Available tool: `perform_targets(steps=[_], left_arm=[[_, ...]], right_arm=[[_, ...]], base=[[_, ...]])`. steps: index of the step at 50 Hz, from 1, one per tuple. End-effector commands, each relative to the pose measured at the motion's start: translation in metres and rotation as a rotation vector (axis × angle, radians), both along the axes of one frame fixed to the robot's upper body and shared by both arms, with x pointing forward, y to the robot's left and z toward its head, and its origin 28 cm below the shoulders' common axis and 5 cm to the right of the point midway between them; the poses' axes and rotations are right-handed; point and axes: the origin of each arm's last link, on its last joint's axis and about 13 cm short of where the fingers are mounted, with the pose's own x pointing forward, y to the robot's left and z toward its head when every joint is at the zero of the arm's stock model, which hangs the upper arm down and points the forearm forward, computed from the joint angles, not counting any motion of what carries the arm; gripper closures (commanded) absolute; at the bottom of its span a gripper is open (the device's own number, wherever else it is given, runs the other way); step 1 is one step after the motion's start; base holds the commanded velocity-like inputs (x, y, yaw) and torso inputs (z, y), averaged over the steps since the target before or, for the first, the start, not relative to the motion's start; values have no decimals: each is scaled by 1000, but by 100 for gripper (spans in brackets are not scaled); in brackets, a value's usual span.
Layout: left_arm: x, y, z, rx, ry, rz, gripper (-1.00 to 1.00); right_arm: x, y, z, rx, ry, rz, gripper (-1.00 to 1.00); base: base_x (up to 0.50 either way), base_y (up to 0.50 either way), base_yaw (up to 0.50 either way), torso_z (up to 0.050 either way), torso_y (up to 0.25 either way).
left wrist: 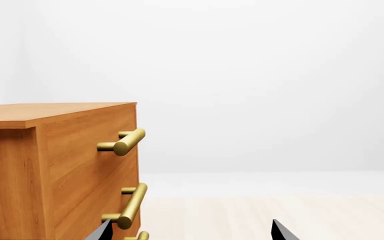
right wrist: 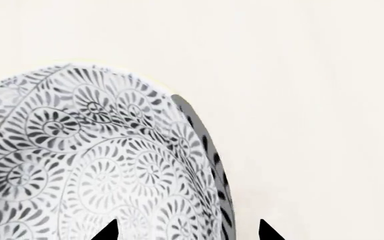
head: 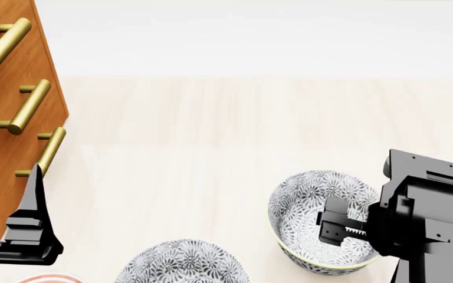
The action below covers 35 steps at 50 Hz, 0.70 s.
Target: Stack the bowl at the front on the bowl in the middle.
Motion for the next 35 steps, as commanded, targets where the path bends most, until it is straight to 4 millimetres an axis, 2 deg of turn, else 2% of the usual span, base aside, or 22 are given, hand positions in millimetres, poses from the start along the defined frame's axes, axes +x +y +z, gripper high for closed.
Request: perform_targets(steps=[1, 15, 20, 22, 29, 35], left_arm=[[-2, 2, 1, 1, 1, 2, -100], [1, 1, -2, -2, 4, 3, -100], [0, 0, -1, -4, 2, 4, -100], [0, 1, -2, -5, 3, 5, -100], [-1, 0, -1, -9, 0, 5, -100], [0, 0, 0, -10, -2, 8, -100]], right_arm=[[-3, 2, -11, -1, 11, 2, 100], [2, 5, -4, 6, -18, 25, 100], [11, 8, 19, 78, -112, 92, 100], [14, 11, 37, 144, -172, 128, 100], [-13, 24, 74, 151, -276, 204, 100], [-27, 27, 91, 141, -321, 242, 100]], base=[[0, 0, 0, 0, 0], [0, 0, 0, 0, 0], [0, 0, 0, 0, 0], [0, 0, 0, 0, 0], [0, 0, 0, 0, 0], [0, 0, 0, 0, 0]])
